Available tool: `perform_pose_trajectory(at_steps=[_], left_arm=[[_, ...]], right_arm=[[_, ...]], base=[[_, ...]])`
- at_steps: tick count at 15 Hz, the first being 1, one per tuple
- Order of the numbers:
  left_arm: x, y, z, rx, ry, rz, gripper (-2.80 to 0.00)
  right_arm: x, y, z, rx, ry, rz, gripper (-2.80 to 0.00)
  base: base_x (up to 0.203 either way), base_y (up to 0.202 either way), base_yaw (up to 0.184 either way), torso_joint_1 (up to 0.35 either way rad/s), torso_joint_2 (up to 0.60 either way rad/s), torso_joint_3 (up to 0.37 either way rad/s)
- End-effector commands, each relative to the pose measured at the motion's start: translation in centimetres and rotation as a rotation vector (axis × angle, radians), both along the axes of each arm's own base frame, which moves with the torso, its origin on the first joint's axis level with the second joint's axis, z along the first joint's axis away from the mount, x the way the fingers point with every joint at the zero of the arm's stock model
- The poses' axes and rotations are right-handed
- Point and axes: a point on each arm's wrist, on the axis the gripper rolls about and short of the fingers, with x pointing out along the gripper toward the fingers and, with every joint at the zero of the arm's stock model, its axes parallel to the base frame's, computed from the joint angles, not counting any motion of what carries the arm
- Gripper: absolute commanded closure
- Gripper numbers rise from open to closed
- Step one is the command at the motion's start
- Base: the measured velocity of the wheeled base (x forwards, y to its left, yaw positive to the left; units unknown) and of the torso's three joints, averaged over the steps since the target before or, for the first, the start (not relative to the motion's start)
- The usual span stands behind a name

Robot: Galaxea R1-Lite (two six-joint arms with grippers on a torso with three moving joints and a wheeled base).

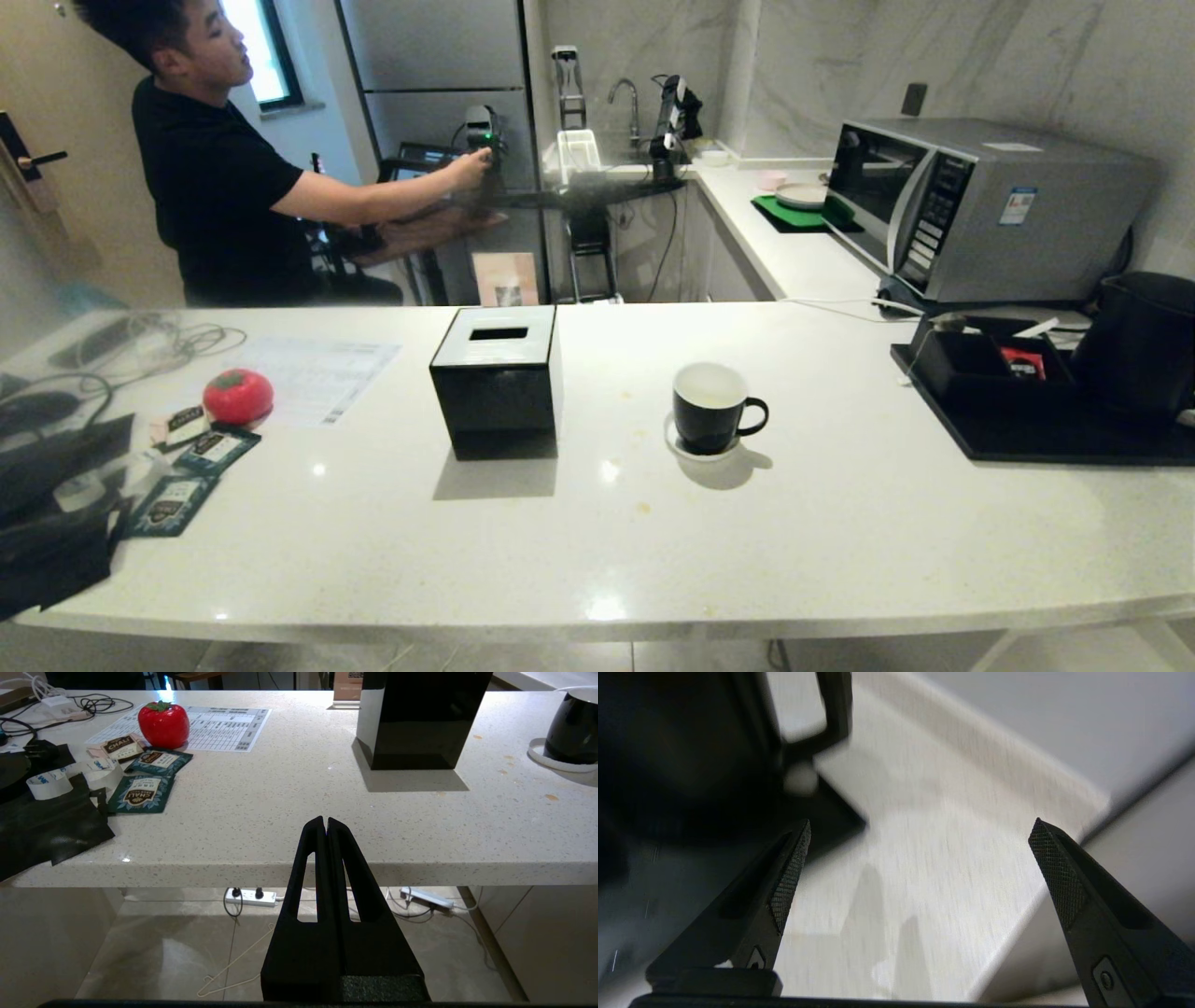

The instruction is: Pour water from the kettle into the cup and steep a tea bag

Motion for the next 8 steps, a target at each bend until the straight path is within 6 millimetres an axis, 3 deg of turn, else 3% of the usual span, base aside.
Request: perform_pose_trajectory(at_steps=[1,8], left_arm=[[0.0,0.0,0.0,0.0,0.0,-0.001,0.0],[0.0,0.0,0.0,0.0,0.0,0.0,0.0]], right_arm=[[-1.9,1.5,0.6,0.009,0.009,-0.005,0.0],[-8.0,7.6,-0.7,0.074,0.169,0.038,0.0]], base=[[0.0,0.0,0.0,0.0,0.0,0.0],[0.0,0.0,0.0,0.0,0.0,0.0]])
